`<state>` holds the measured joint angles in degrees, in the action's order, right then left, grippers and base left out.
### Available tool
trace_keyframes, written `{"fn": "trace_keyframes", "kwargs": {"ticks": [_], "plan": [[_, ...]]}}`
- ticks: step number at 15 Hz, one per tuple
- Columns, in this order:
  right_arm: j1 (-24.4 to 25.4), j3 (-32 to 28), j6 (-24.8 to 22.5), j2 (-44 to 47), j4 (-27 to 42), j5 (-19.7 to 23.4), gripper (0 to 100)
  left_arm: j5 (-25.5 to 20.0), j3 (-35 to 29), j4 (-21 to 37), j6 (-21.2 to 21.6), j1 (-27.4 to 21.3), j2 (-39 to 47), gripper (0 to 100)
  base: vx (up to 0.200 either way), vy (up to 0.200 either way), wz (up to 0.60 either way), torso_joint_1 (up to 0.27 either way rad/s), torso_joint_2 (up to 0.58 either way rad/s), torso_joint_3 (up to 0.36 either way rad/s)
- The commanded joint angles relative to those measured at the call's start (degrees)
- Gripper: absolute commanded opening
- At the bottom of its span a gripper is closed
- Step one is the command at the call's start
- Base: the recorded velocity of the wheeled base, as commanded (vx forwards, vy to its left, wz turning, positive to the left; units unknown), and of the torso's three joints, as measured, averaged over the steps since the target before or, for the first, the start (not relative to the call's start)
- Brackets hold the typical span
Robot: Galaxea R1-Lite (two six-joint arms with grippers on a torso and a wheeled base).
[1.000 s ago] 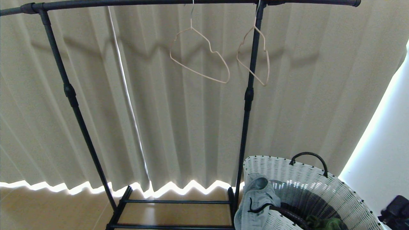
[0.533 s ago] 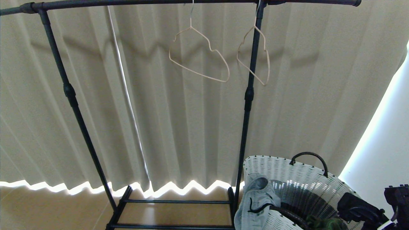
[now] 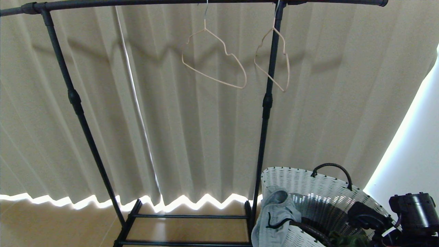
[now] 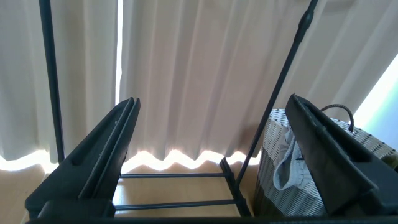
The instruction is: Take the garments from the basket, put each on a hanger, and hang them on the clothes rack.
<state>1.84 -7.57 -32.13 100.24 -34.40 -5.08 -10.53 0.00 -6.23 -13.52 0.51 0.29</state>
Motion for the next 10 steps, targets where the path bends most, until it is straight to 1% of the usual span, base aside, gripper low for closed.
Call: {"fn": "trace_keyframes", "kwargs": {"ticks": [1, 2, 3, 5, 6, 8, 10], "plan": [[-0.7, 0.1, 0.0, 2.7, -0.8, -0.2, 100, 0.0, 0.0, 0.0, 0.0, 0.0, 0.0, 100, 0.000, 0.000, 0.00, 0.000, 0.00, 0.000], [-0.7, 0.1, 0.0, 2.7, -0.8, -0.2, 100, 0.0, 0.0, 0.0, 0.0, 0.0, 0.0, 100, 0.000, 0.000, 0.00, 0.000, 0.00, 0.000], [-0.7, 0.0, 0.0, 2.5, -2.3, -0.2, 0, 0.1, 0.0, 0.0, 0.0, 0.0, 0.0, 100, 0.000, 0.000, 0.00, 0.000, 0.00, 0.000], [-0.5, 0.5, 0.0, 1.6, -3.5, -0.3, 0, 0.1, 0.0, 0.0, 0.0, 0.0, 0.0, 100, 0.000, 0.000, 0.00, 0.000, 0.00, 0.000], [-0.5, 1.6, 0.0, -0.4, -3.9, -0.2, 0, 0.1, 0.0, 0.0, 0.0, 0.0, 0.0, 100, 0.000, 0.000, 0.00, 0.000, 0.00, 0.000], [-0.6, 4.7, 0.3, -8.3, -4.2, -0.1, 0, 0.1, 0.0, 0.0, 0.0, 0.0, 0.0, 100, 0.000, 0.000, 0.00, 0.000, 0.00, 0.000], [-0.9, 6.2, 0.5, -15.5, -3.8, 0.3, 0, 0.1, 0.0, 0.0, 0.0, 0.0, 0.0, 100, 0.000, 0.000, 0.00, 0.000, 0.00, 0.000]]}}
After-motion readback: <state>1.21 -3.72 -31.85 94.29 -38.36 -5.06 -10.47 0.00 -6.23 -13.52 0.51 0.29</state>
